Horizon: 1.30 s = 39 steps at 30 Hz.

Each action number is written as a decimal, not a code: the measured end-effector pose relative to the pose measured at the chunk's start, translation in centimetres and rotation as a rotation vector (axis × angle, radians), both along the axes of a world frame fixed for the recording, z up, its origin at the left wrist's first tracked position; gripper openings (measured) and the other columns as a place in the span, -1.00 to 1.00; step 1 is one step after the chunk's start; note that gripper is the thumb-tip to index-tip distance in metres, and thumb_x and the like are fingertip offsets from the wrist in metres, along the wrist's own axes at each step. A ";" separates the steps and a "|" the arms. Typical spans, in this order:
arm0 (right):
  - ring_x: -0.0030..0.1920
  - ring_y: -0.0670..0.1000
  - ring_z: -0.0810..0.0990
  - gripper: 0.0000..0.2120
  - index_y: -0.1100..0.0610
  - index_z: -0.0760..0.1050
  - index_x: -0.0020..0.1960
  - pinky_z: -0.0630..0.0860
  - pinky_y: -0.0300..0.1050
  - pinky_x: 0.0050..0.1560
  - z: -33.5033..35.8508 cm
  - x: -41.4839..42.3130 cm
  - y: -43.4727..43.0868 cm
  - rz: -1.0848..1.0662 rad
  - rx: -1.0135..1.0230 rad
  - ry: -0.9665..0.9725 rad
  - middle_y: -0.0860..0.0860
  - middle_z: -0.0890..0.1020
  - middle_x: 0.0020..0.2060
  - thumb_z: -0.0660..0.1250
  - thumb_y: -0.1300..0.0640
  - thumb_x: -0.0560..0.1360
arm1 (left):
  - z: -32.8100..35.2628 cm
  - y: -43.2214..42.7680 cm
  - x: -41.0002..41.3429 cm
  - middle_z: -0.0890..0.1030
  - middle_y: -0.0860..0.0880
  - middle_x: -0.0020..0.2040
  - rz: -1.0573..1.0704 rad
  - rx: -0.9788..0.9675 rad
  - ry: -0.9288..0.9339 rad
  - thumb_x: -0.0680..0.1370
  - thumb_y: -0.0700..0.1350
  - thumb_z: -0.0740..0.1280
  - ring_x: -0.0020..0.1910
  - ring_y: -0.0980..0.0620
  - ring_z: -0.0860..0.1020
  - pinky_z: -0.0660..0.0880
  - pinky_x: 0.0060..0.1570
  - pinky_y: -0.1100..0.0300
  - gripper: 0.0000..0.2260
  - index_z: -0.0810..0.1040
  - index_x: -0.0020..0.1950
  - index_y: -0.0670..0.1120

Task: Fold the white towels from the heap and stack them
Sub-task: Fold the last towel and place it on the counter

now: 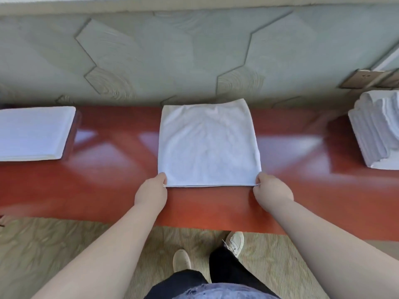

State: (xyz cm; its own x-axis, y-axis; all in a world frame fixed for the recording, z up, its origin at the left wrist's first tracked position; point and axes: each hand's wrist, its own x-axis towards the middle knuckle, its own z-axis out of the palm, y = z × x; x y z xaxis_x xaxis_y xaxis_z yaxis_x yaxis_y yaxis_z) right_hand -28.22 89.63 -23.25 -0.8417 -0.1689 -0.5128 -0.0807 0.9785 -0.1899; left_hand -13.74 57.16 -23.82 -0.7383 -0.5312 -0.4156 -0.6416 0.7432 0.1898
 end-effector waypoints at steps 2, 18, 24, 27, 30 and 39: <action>-0.10 0.14 0.57 -0.91 0.01 0.44 -0.04 0.51 -0.04 -0.14 0.2 0.9 0.2 -0.009 0.004 0.010 -0.02 0.56 -0.09 0.19 0.11 0.49 | -0.2 -0.2 1.3 0.51 -0.02 -0.12 -0.010 0.017 0.042 0.54 -0.26 0.18 -0.13 -0.15 0.51 0.42 -0.23 0.04 -0.81 0.45 -0.01 0.02; 0.00 0.18 0.58 -0.83 0.09 0.53 0.01 0.44 0.01 -0.07 0.8 6.7 -1.3 0.208 0.057 0.301 0.04 0.58 -0.03 0.23 0.03 0.56 | 0.5 -0.7 5.8 0.45 -0.09 0.33 -0.268 -0.169 0.158 0.60 0.14 0.29 0.28 -0.14 0.46 0.41 0.25 -0.06 -0.60 0.51 0.39 0.03; 0.65 0.12 0.01 -0.50 0.06 0.18 0.63 0.10 0.03 0.60 -1.1 4.9 -6.1 0.319 -0.086 0.312 0.06 0.13 0.65 0.11 0.05 0.70 | -0.6 3.0 0.4 -0.29 -0.02 0.69 -0.422 -0.039 0.101 0.72 0.16 0.01 0.67 -0.08 -0.27 -0.20 0.64 -0.05 -0.35 -0.26 0.70 0.02; 0.63 0.07 -0.36 -0.37 0.04 -0.27 0.67 -0.26 0.04 0.63 -3.4 4.8 -5.5 0.426 -0.024 0.246 0.04 -0.25 0.66 -0.05 -0.04 0.71 | -3.2 4.4 0.5 -0.41 -0.02 0.66 -0.406 -0.085 0.047 0.70 0.24 -0.06 0.63 -0.08 -0.40 -0.29 0.62 -0.11 -0.31 -0.38 0.66 0.03; 0.63 0.05 -0.36 -0.37 -0.01 -0.20 0.68 -0.30 0.08 0.61 -5.2 6.5 -2.5 0.506 0.026 0.200 0.03 -0.24 0.66 -0.14 -0.12 0.66 | -4.4 4.5 2.1 -0.45 -0.03 0.64 -0.496 -0.148 -0.027 0.65 0.32 -0.14 0.61 -0.13 -0.44 -0.30 0.59 -0.23 -0.32 -0.36 0.66 0.12; 0.66 0.05 -0.21 -0.32 0.07 -0.01 0.68 -0.16 0.10 0.65 -3.1 -0.3 -9.0 0.444 -0.188 0.275 0.02 -0.07 0.68 -0.09 -0.23 0.65 | -3.3 2.0 -9.6 -0.23 0.00 0.71 -0.391 -0.091 0.200 0.64 0.27 -0.01 0.67 -0.03 -0.26 -0.26 0.63 -0.08 -0.29 -0.13 0.71 0.03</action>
State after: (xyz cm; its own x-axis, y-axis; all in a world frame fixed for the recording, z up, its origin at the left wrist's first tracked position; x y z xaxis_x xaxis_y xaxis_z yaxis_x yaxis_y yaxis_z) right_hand -28.53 80.61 -26.33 -0.7677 -0.6050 -0.2110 -0.5486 0.7908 -0.2715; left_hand -23.33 59.20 -27.12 -0.9519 -0.2242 -0.2091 -0.2667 0.9419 0.2044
